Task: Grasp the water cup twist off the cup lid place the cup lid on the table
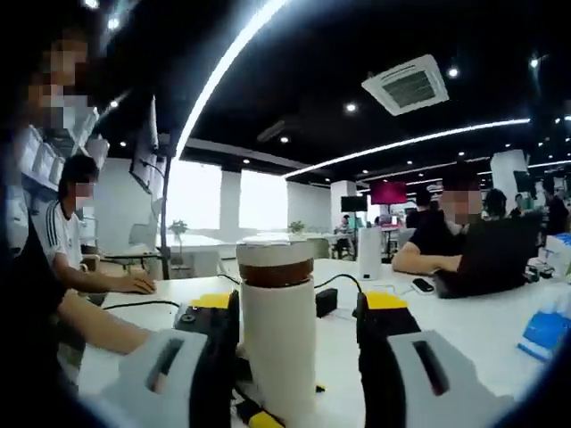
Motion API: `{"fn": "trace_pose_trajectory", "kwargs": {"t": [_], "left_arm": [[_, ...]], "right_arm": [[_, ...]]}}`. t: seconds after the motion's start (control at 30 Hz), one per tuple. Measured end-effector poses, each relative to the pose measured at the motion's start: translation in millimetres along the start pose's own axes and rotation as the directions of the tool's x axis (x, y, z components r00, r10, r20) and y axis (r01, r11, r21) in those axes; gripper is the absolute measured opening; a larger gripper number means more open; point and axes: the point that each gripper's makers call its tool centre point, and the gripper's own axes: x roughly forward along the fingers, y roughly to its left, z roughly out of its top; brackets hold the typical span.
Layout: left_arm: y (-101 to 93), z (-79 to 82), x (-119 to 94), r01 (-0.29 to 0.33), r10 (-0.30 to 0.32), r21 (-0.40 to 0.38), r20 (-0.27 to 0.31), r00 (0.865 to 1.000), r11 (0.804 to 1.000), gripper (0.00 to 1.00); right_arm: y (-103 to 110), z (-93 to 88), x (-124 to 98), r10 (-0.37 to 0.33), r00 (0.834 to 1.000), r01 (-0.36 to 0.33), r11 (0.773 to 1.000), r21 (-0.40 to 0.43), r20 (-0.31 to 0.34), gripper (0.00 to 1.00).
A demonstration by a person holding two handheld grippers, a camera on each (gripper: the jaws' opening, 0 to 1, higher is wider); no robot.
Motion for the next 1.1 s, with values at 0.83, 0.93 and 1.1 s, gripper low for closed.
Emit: {"fn": "trace_pose_trajectory", "kwargs": {"t": [0.83,0.93,1.1], "left_arm": [[2.2,6.2,-11,-0.018,0.018,-0.002,0.008,1.0,1.0,0.54],[2.3,6.4,-12,-0.017,0.017,-0.002,0.008,1.0,1.0,0.54],[1.0,6.3,-13,-0.012,0.012,-0.002,0.008,1.0,1.0,0.54]], "right_arm": [[18,21.9,49,-0.223,0.975,0.224,0.958,-0.178,0.024,0.49],[20,21.3,50,-0.201,0.979,0.202,0.964,-0.175,0.023,0.46],[23,19.9,49,-0.087,0.996,0.09,0.988,-0.128,0.026,0.46]]}}
